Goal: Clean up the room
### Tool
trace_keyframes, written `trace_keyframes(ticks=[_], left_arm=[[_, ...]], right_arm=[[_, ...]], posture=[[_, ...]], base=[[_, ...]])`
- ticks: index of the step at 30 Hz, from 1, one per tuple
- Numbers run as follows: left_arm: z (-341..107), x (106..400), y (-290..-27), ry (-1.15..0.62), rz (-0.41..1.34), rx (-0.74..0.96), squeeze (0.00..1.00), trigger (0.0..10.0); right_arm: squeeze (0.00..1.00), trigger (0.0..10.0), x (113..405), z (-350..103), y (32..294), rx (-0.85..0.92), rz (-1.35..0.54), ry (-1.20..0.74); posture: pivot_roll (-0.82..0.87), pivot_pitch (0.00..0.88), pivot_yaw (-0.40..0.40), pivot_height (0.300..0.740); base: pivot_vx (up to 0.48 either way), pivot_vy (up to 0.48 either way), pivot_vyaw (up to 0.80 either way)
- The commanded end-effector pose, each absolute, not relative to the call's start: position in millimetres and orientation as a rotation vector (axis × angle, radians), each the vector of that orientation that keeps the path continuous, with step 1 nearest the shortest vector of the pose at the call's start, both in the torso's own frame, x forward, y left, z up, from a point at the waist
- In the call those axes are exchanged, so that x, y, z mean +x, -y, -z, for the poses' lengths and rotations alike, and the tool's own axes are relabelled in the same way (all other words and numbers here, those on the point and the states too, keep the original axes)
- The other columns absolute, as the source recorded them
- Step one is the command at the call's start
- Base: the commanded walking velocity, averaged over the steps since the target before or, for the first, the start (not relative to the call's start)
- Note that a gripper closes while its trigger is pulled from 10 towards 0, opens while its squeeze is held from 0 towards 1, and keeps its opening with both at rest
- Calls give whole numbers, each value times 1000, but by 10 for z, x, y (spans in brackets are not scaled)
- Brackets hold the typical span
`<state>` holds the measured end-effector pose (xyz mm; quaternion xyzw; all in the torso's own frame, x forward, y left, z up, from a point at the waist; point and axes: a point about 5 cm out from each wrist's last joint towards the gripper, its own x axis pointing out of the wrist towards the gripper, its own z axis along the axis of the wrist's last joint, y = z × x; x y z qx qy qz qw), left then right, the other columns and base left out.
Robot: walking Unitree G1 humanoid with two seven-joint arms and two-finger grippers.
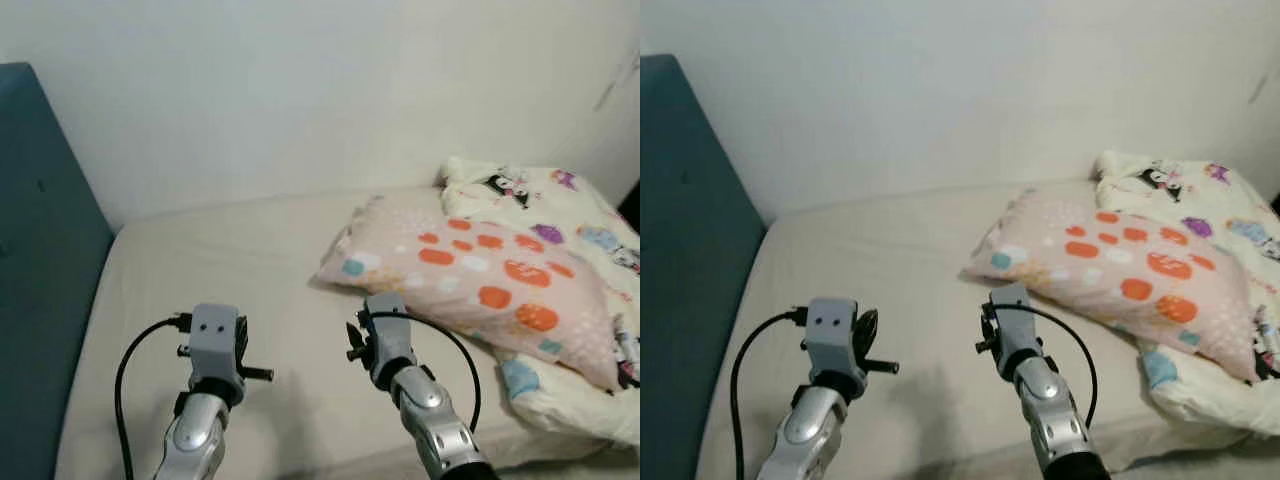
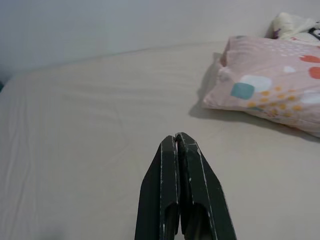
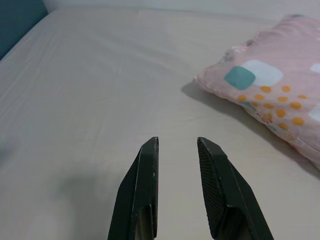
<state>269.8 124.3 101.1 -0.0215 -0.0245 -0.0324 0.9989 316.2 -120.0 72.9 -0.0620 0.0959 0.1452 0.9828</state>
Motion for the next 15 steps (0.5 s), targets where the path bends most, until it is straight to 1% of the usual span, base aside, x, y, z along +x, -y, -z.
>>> trace_keyframes(ticks=[1, 15], left_arm=[[-964, 2669, -1253, 36, 55, -48, 0, 10000], [-977, 2653, -1250, 45, 56, -25, 0, 10000]], right_arm=[[0, 10000, 3128, -671, 1233, -114, -285, -213], [0, 10000, 3126, -684, 1223, -106, -289, -206]], posture=[[-59, 108, -27, 740], [-56, 107, -31, 740]], base=[[0, 0, 0], [0, 0, 0]])
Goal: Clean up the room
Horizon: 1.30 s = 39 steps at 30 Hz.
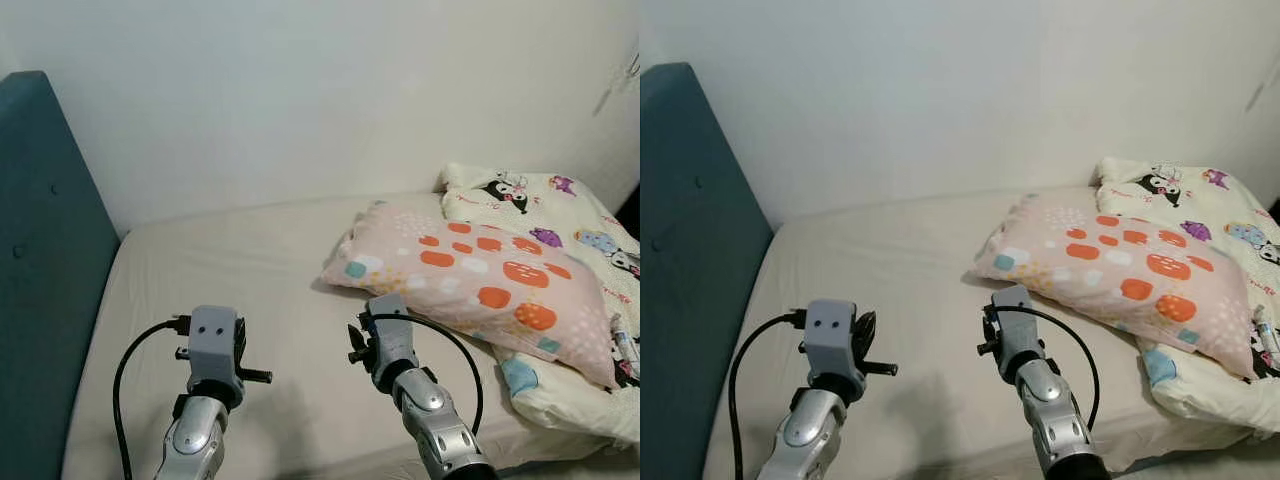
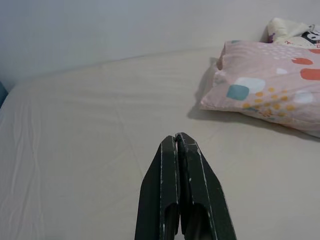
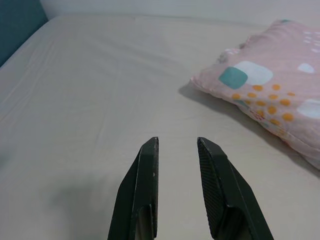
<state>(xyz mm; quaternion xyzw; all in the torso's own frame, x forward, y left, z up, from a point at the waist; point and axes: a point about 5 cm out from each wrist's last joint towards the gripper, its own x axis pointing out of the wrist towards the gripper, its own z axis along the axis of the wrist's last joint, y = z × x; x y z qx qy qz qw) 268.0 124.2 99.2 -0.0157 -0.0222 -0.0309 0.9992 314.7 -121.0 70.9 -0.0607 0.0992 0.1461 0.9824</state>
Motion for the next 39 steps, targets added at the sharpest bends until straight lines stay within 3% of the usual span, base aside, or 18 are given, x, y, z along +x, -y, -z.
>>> trace_keyframes(ticks=[1, 23, 39], left_arm=[[-975, 2651, -1248, 44, 58, -24, 0, 10000], [-978, 2645, -1243, 45, 63, -20, 0, 10000], [-974, 2637, -1251, 40, 62, -19, 0, 10000]], right_arm=[[0, 10000, 3125, -682, 1220, -105, -289, -207], [0, 10000, 3111, -674, 1202, -135, -302, -210], [0, 10000, 3106, -662, 1207, -148, -298, -218]], posture=[[-56, 107, -31, 740], [-58, 94, -27, 740], [-58, 101, -26, 740]], base=[[0, 0, 0], [0, -373, 0], [0, -419, 758]])
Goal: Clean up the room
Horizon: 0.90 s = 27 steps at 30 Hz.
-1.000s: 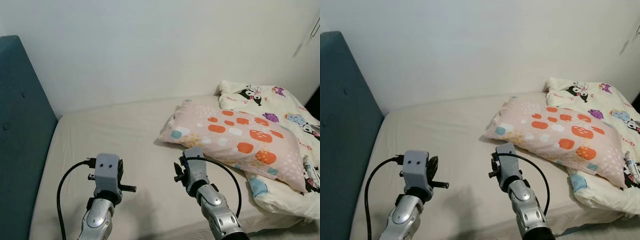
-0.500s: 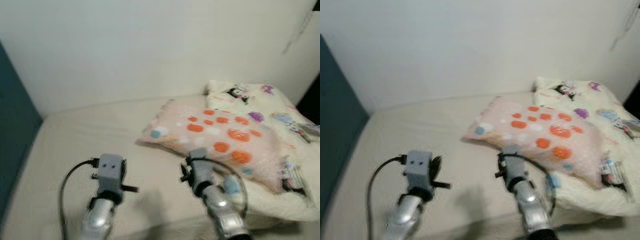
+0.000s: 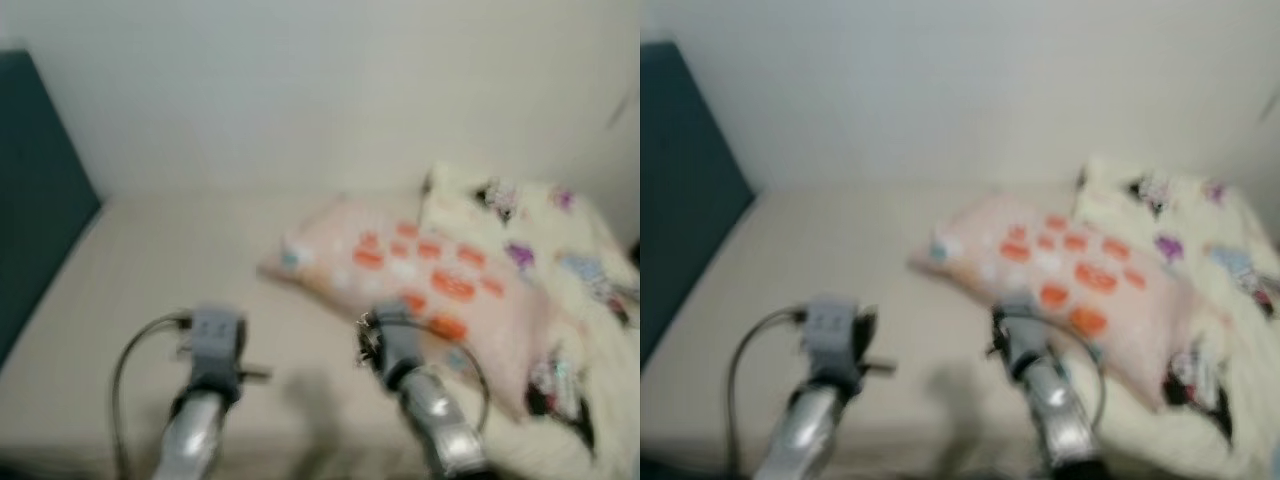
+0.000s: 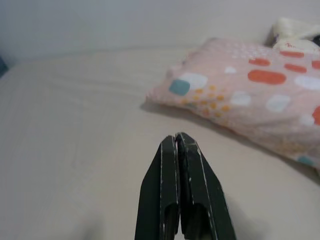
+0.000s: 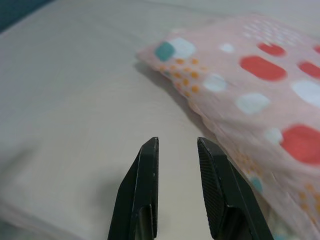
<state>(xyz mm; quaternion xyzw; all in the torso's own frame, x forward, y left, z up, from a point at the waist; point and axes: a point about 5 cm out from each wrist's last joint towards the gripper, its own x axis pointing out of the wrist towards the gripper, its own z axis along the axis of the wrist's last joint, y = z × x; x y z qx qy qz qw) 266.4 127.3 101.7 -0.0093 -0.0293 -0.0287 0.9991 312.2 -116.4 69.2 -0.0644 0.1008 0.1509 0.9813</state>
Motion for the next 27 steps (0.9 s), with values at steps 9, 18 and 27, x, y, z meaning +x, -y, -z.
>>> trace_keyframes(ticks=[9, 18, 27], left_arm=[[-972, 2638, -1249, 38, 62, -20, 0, 10000], [-969, 2641, -1249, 35, 60, -18, 0, 10000], [-966, 2643, -1250, 33, 60, -20, 0, 10000]], right_arm=[[0, 10000, 3112, -664, 1224, -151, -295, -218], [0, 10000, 3124, -677, 1253, -133, -275, -210], [0, 10000, 3122, -672, 1250, -129, -274, -213]], posture=[[-59, 101, -27, 740], [-58, 103, -27, 740], [-60, 105, -27, 740]], base=[[0, -413, 800], [0, -412, 267], [0, -410, 0]])
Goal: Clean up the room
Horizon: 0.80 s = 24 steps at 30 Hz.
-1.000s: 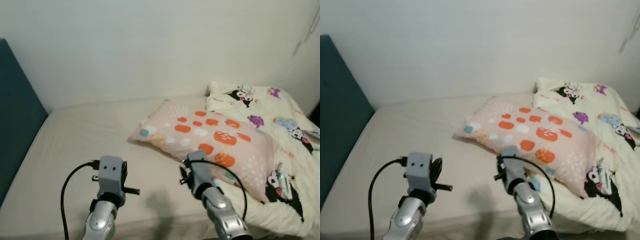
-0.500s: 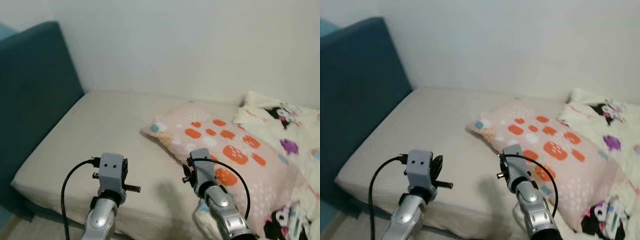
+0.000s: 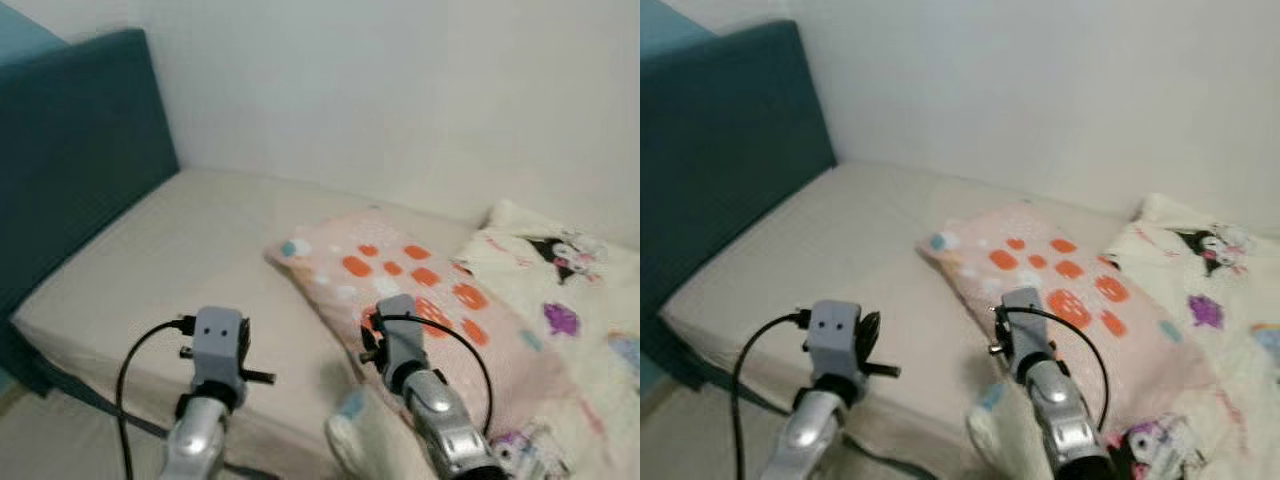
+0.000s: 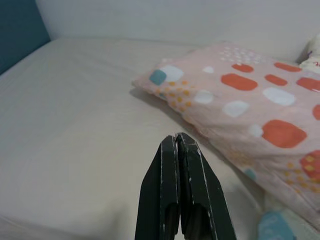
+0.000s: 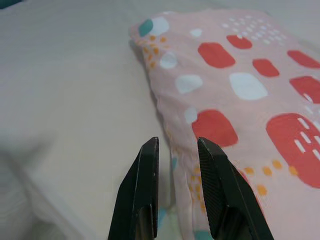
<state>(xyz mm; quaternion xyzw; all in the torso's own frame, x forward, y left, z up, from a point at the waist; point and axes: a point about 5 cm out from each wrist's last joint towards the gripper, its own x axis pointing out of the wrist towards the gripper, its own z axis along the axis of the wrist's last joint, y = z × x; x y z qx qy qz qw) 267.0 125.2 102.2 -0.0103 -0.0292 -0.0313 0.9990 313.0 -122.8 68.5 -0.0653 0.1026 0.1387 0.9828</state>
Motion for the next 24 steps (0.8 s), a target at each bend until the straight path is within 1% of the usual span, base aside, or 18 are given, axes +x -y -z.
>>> trace_keyframes(ticks=[1, 19, 20, 23, 24], left_arm=[[-966, 2643, -1250, 33, 60, -20, 0, 10000], [-962, 2646, -1257, 25, 54, -31, 0, 10000], [-935, 2653, -1267, -3, 48, -37, 0, 10000], [-924, 2657, -1269, -12, 53, -46, 0, 10000], [-918, 2658, -1271, -17, 57, -51, 0, 10000]], right_arm=[[0, 10000, 3122, -672, 1250, -129, -274, -213], [0, 10000, 3118, -671, 1247, -121, -271, -214], [0, 10000, 3118, -672, 1248, -120, -270, -214], [0, 10000, 3116, -671, 1247, -120, -270, -214], [0, 10000, 3115, -670, 1246, -119, -270, -214]], posture=[[-60, 105, -27, 740], [-59, 104, -24, 740], [-59, 106, -23, 740], [-60, 107, -23, 740], [-60, 107, -22, 740]], base=[[0, -409, 0], [0, -402, 0], [0, 0, 0], [0, 0, 0], [0, 480, 0]])
